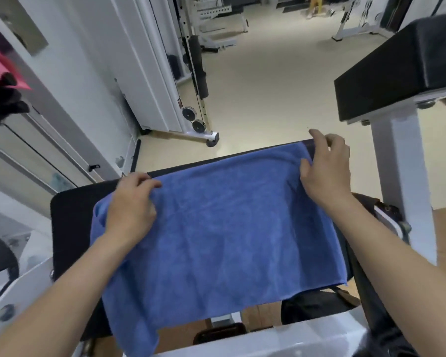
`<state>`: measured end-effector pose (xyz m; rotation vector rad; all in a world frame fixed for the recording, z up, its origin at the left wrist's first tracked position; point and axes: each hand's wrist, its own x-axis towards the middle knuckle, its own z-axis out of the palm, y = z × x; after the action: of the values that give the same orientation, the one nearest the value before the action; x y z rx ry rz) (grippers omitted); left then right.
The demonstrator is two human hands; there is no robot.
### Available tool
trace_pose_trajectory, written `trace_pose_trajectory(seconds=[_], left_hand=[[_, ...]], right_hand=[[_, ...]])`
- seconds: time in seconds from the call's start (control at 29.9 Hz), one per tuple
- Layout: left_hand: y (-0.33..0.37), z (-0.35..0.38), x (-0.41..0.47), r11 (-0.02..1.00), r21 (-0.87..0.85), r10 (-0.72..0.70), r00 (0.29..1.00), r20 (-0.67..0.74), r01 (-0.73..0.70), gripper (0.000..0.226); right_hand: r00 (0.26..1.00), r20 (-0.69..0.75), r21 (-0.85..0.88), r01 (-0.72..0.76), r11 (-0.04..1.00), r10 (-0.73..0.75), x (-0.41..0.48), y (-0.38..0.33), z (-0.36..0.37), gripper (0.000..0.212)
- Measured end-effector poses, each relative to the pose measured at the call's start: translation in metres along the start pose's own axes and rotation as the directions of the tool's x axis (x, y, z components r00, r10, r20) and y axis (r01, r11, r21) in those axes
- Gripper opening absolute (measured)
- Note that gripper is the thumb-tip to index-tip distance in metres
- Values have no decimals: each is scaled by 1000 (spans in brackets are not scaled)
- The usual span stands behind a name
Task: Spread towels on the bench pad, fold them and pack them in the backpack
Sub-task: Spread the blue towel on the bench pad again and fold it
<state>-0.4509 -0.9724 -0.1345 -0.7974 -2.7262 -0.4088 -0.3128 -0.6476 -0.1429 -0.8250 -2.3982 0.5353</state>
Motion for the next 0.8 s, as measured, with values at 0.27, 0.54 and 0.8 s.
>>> trace_pose_trajectory(seconds=[0.27,0.54,0.8], left_hand=[[169,62,78,917,-296,301,951,66,-269,29],[210,79,102,926,-221,339,932,128,-307,7],[219,79,121,809,-588,233,922,309,-7,17]], right_hand=[[981,147,10,-132,991,129,-103,35,3,63],[922,166,-55,-345,937,350,-142,64,5,43],[860,215,-55,-462,885,462,-154,82,-11,24]])
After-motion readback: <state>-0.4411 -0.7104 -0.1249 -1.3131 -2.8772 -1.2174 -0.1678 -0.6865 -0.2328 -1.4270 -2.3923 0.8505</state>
